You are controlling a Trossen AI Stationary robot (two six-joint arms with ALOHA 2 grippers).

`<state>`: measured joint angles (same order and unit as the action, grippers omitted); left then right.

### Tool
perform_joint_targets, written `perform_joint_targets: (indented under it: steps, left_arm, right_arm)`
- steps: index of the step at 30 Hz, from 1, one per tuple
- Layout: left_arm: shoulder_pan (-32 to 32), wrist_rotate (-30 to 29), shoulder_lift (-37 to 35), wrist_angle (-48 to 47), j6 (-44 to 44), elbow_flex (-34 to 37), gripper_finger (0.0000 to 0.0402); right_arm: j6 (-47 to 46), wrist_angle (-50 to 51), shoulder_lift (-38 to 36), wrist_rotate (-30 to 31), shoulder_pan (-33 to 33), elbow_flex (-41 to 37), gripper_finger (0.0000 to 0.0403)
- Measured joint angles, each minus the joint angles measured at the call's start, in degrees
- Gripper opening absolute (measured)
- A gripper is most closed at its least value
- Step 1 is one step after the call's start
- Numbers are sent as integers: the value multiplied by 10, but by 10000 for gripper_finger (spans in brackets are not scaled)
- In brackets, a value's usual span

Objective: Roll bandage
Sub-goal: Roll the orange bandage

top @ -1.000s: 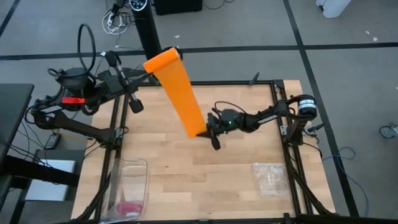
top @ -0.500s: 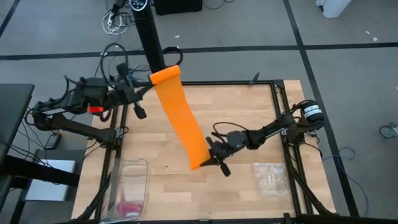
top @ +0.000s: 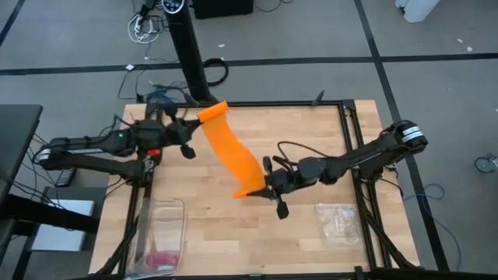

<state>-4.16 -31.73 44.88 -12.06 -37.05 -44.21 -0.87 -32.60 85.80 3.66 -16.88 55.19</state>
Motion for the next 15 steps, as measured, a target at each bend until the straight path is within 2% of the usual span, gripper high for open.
perform_joint_targets:
  steps: [6, 15]
  left_arm:
    - [-19, 1, 5, 95, 19, 88, 10]
    - [-22, 11, 9, 140, 83, 169, 10]
  right_arm:
    - [56, 14, -9, 59, 0, 51, 1]
    - [151, 10, -7, 159, 6, 140, 2]
